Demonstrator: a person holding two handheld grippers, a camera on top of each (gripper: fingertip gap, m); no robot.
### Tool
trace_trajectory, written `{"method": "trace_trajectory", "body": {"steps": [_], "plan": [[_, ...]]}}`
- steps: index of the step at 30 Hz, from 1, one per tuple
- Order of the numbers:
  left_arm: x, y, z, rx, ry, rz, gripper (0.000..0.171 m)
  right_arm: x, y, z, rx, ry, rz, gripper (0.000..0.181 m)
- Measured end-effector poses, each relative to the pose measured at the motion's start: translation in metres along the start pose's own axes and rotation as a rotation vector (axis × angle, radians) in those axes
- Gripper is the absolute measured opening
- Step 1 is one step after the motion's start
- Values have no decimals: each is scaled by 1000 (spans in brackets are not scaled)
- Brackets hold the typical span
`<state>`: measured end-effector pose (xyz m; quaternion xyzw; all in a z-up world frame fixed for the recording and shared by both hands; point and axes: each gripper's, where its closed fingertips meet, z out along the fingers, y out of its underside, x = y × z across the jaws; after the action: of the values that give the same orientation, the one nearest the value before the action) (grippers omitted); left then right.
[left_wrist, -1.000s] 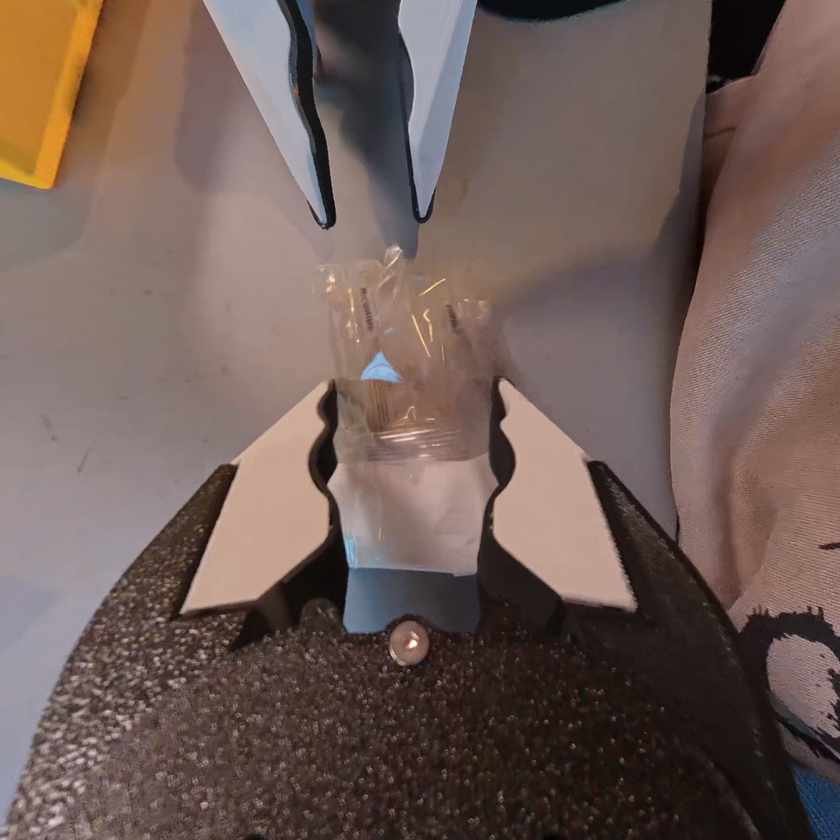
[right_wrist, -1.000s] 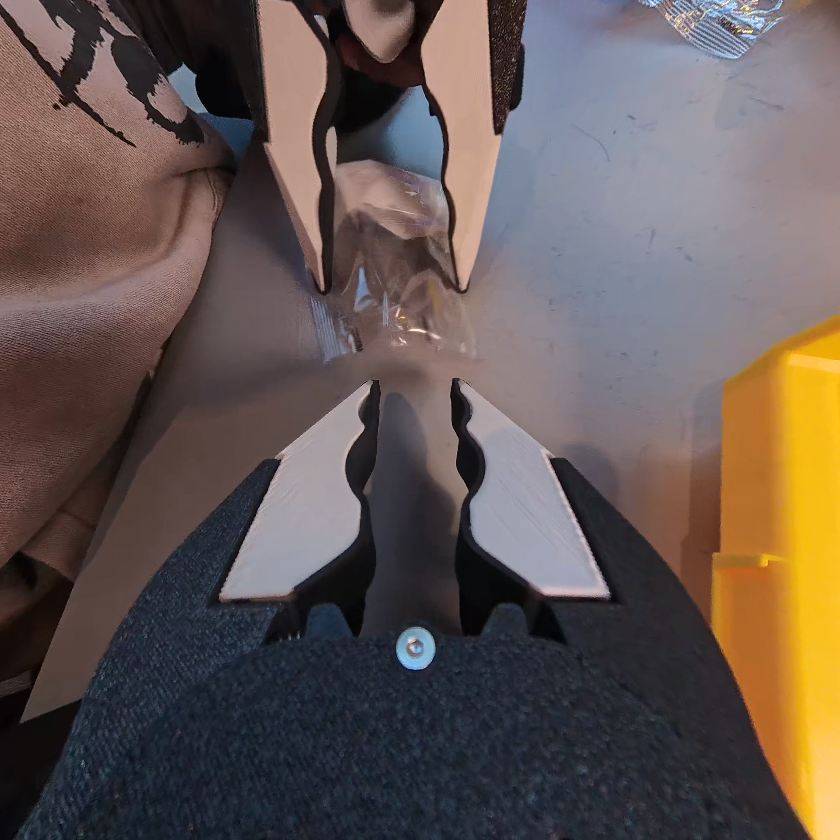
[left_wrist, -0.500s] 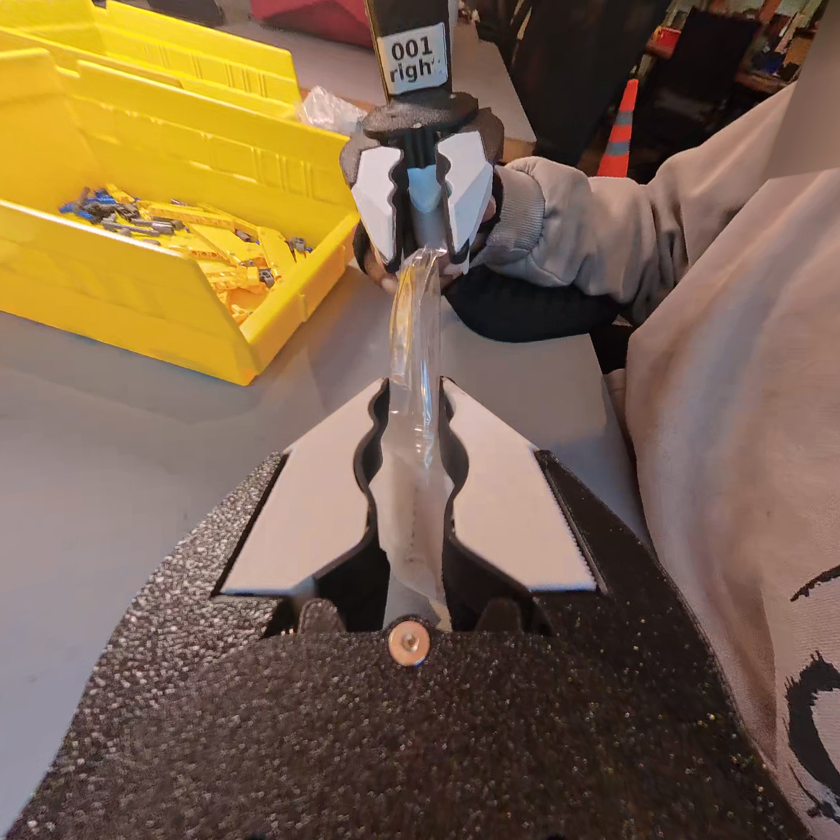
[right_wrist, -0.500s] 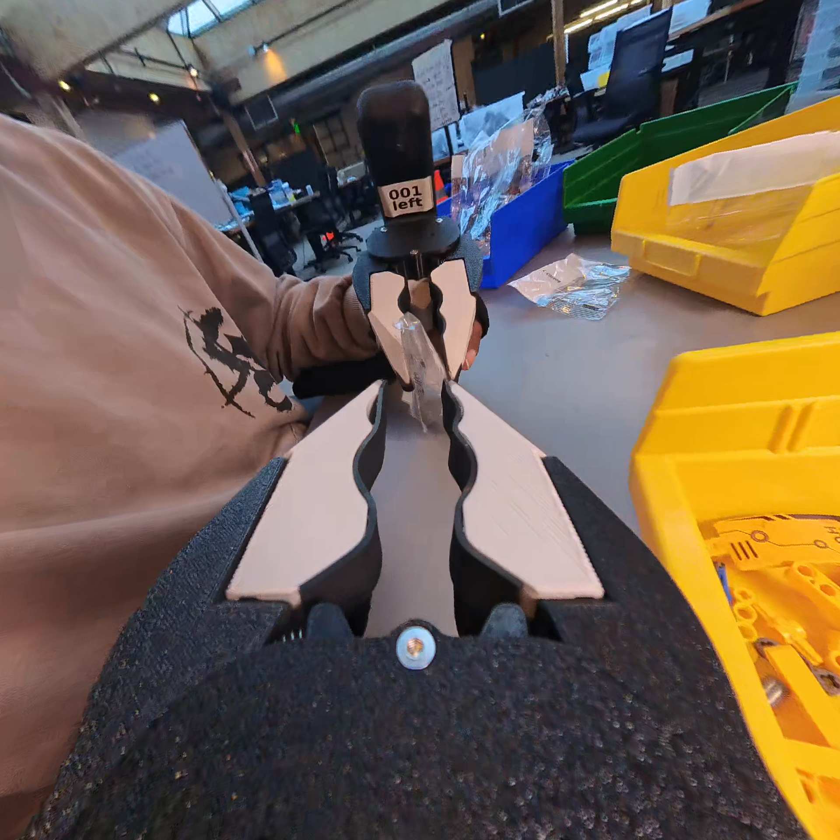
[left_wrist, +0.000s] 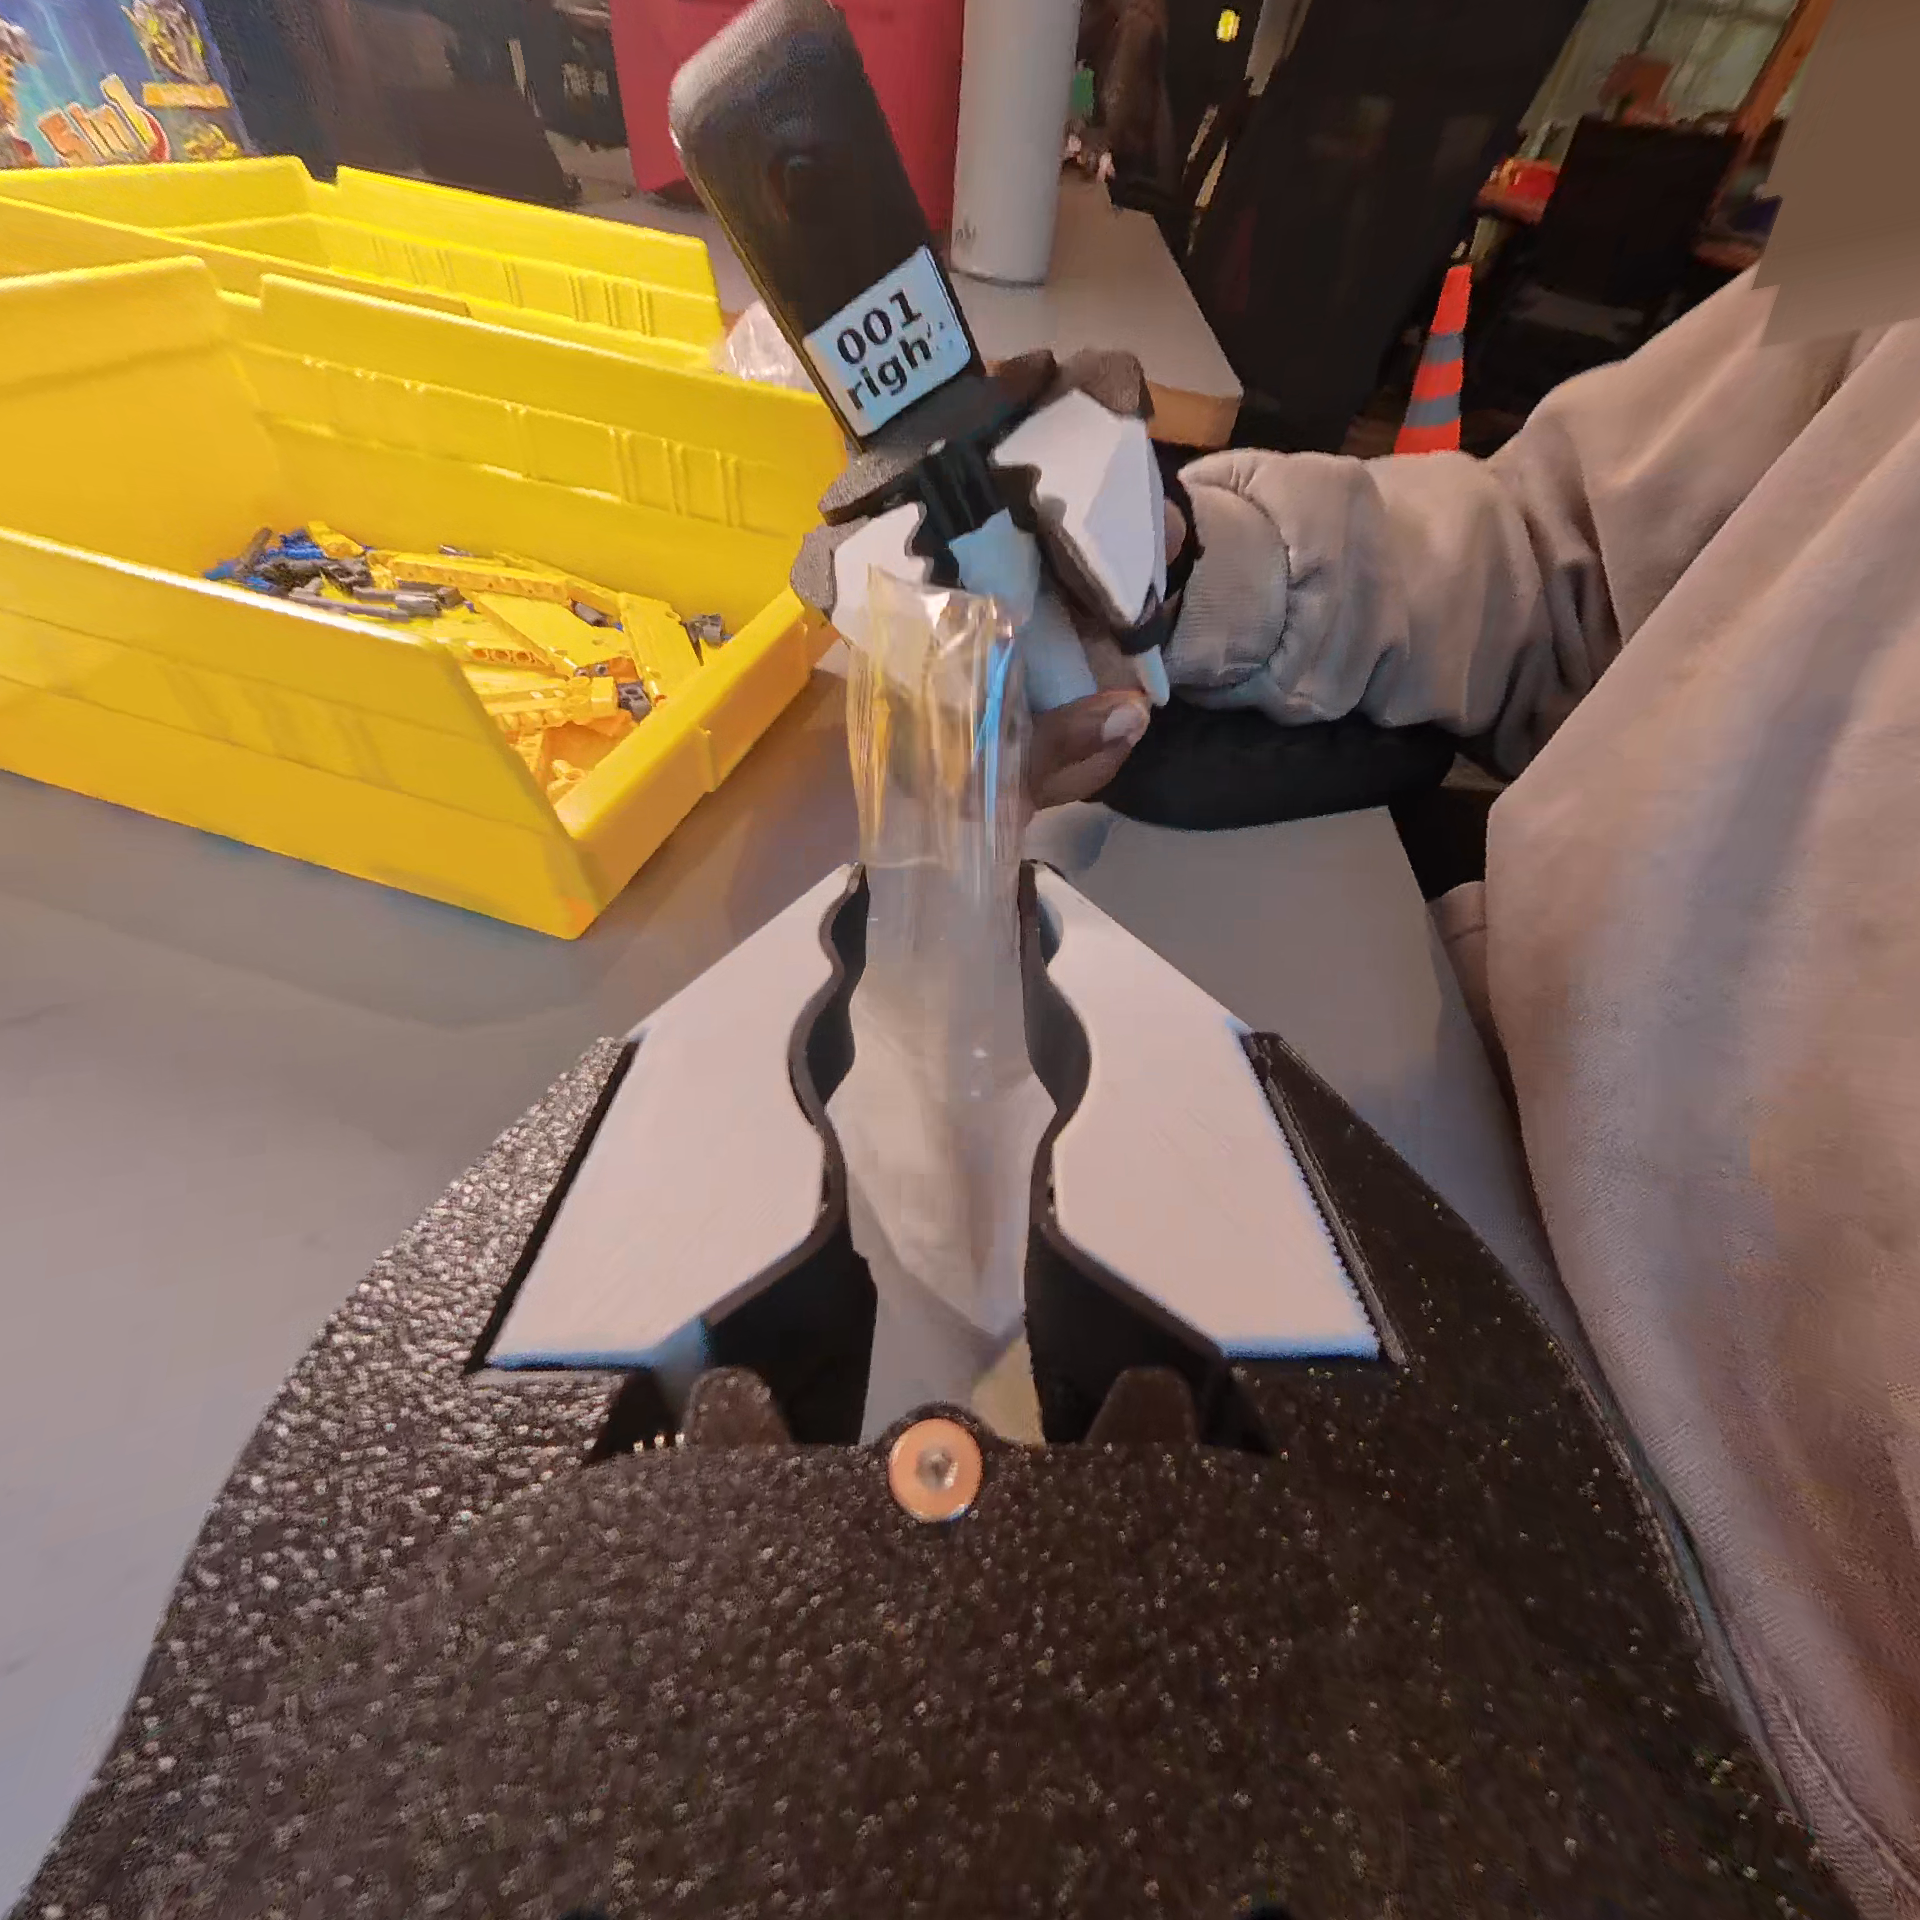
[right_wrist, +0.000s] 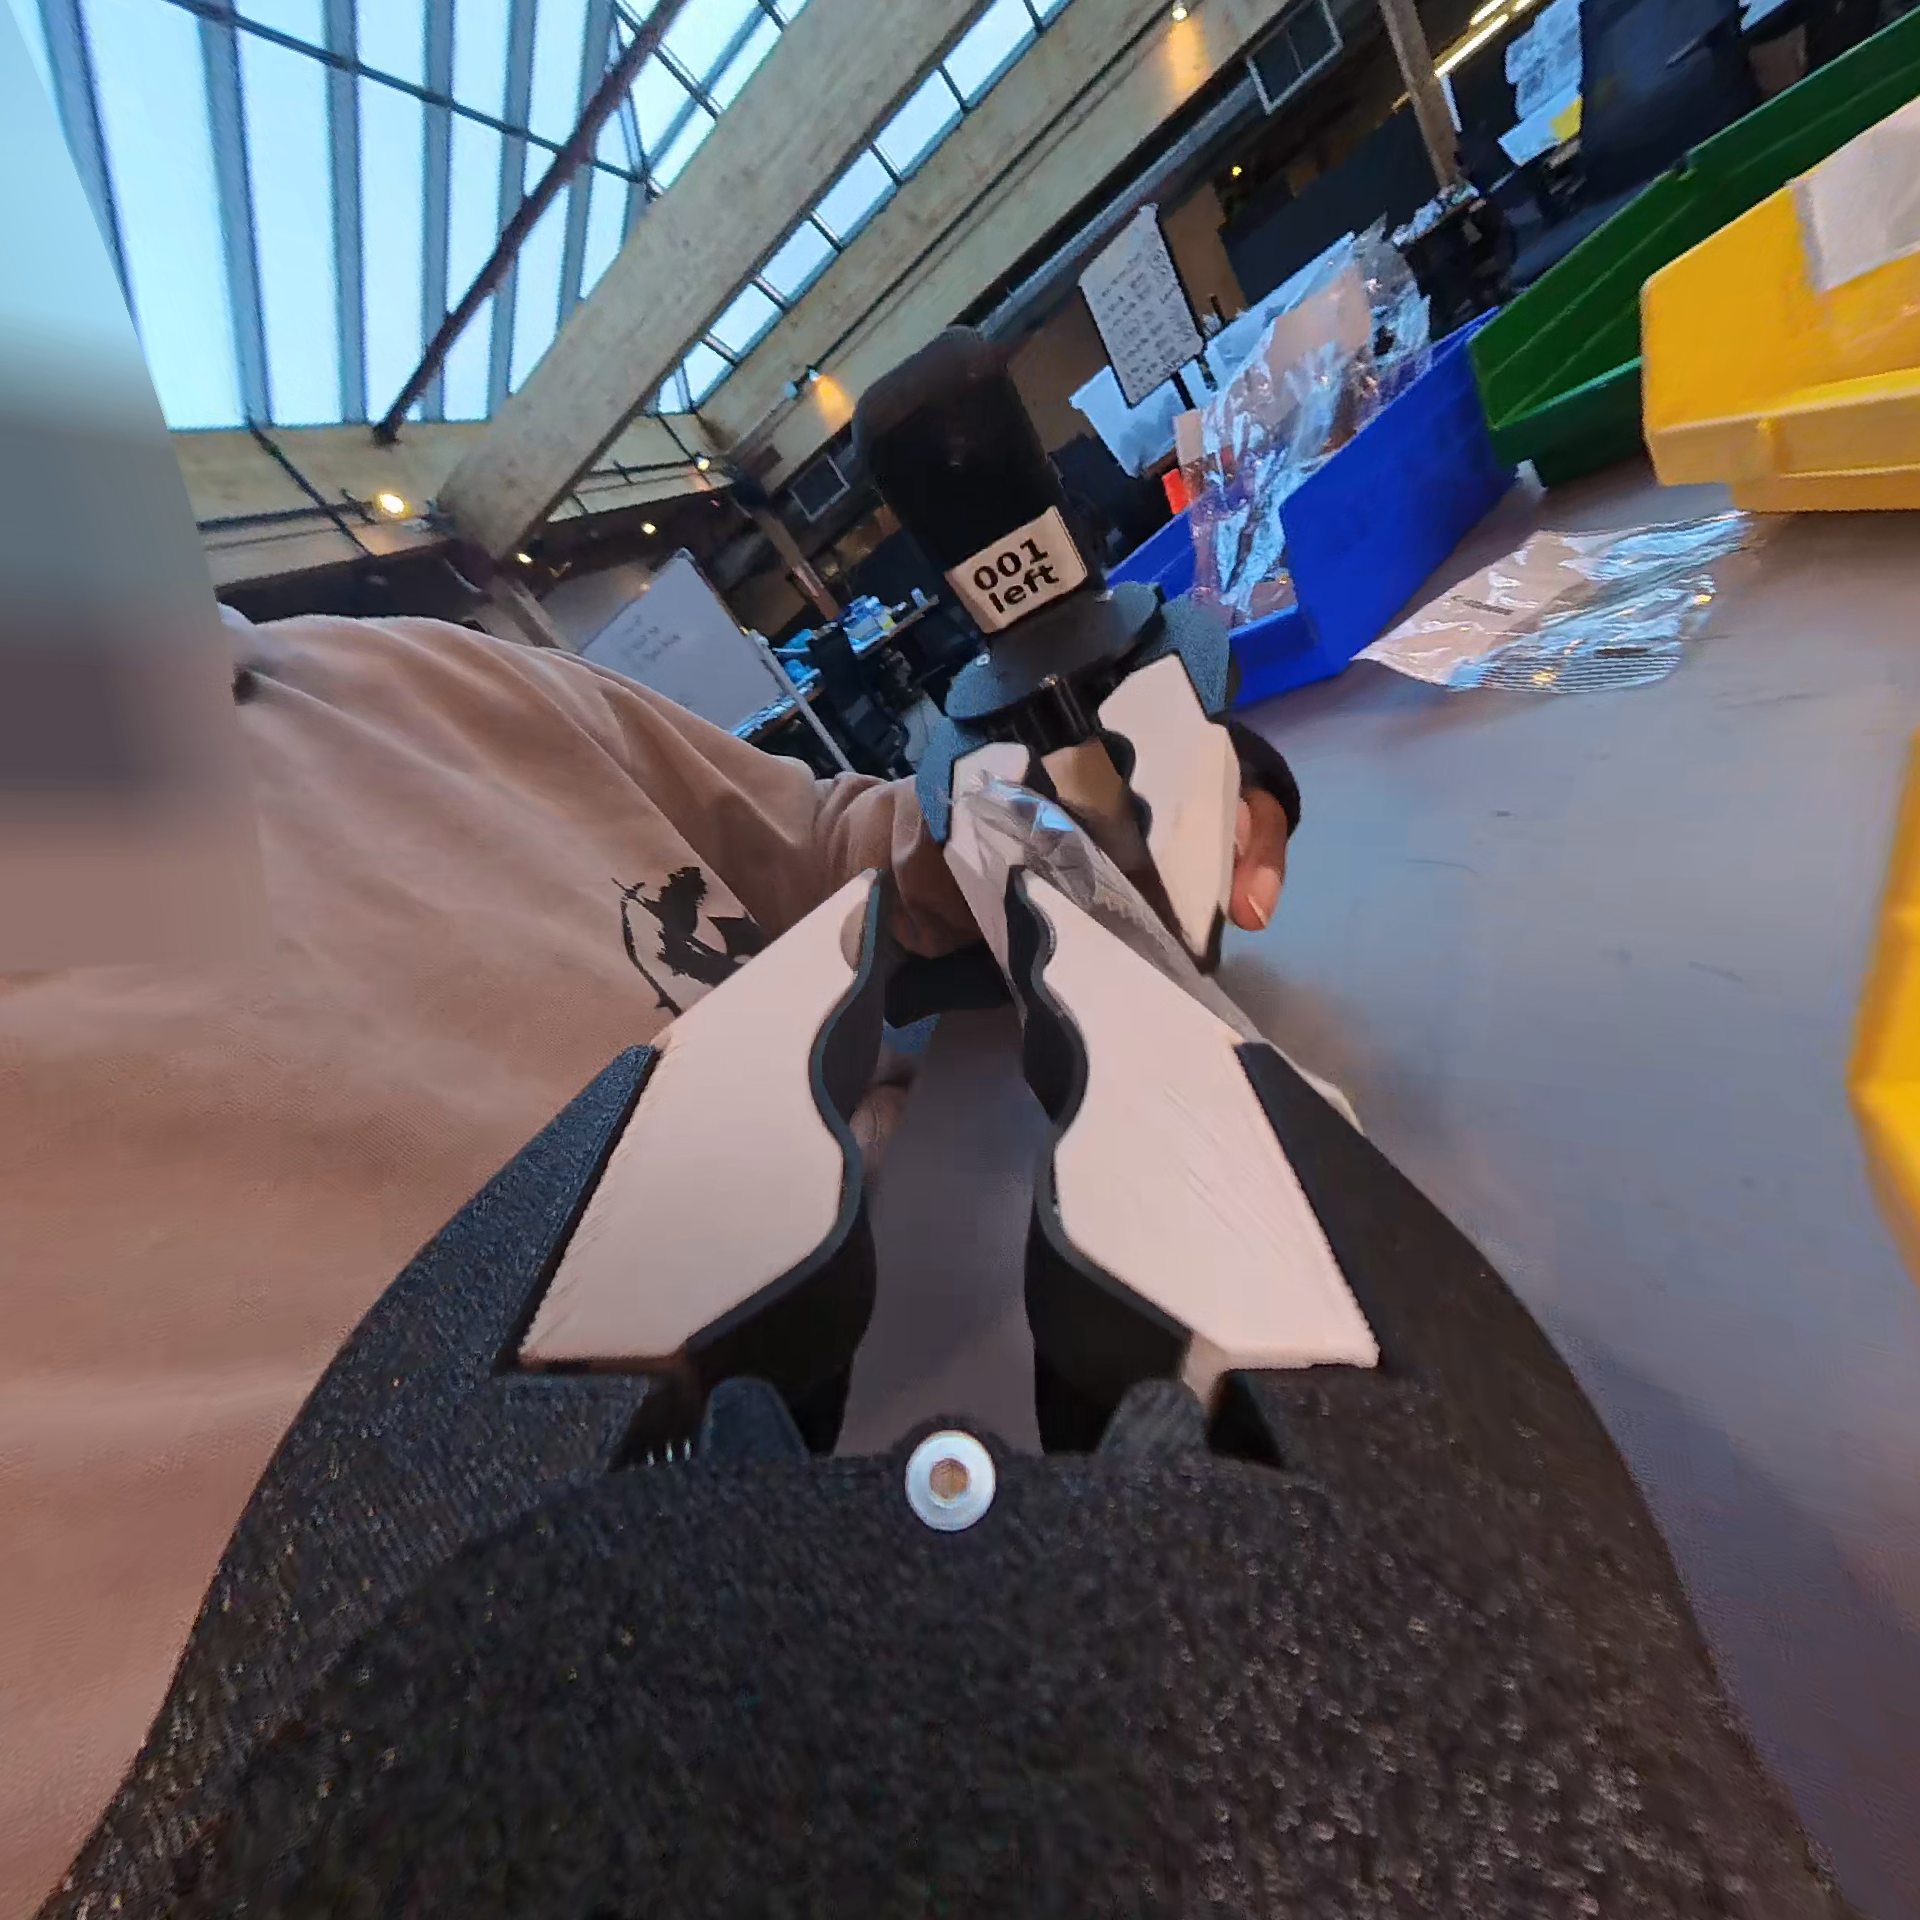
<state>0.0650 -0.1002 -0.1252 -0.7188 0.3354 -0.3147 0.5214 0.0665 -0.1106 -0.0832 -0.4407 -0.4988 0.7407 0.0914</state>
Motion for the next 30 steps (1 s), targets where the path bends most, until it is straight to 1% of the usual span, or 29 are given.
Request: {"method": "trace_trajectory", "body": {"steps": [3,4,6,10,13,15,16,18,21,24,28,30], "plan": [[6,10,7,-60,-5,54,28,1,2,5,12,-20,42,20],[6,11,8,-65,-6,61,28,3,3,5,9,-12,49,16],[5,12,7,-70,-19,68,28,9,6,4,5,19,45,0],[-2,6,-2,-33,-36,35,32,11,3,0,9,28,43,0],[-4,1,-8,-1,-34,18,30,17,4,-2,-1,70,17,0],[-4,1,-9,-6,-37,17,30,17,4,-2,-11,84,-12,0],[-3,2,-9,-11,-35,24,30,16,4,-1,-10,79,-17,4],[-1,3,-7,-21,-31,37,30,14,4,1,-20,73,-8,18],[1,6,-4,-44,-32,52,30,15,9,4,-49,77,-20,19],[3,8,-2,-56,-25,64,30,15,14,8,-82,79,-21,16],[5,8,-1,-61,-21,77,30,14,12,8,-62,57,25,1],[6,9,-1,-64,-20,78,30,16,13,7,-62,63,39,0]]}}
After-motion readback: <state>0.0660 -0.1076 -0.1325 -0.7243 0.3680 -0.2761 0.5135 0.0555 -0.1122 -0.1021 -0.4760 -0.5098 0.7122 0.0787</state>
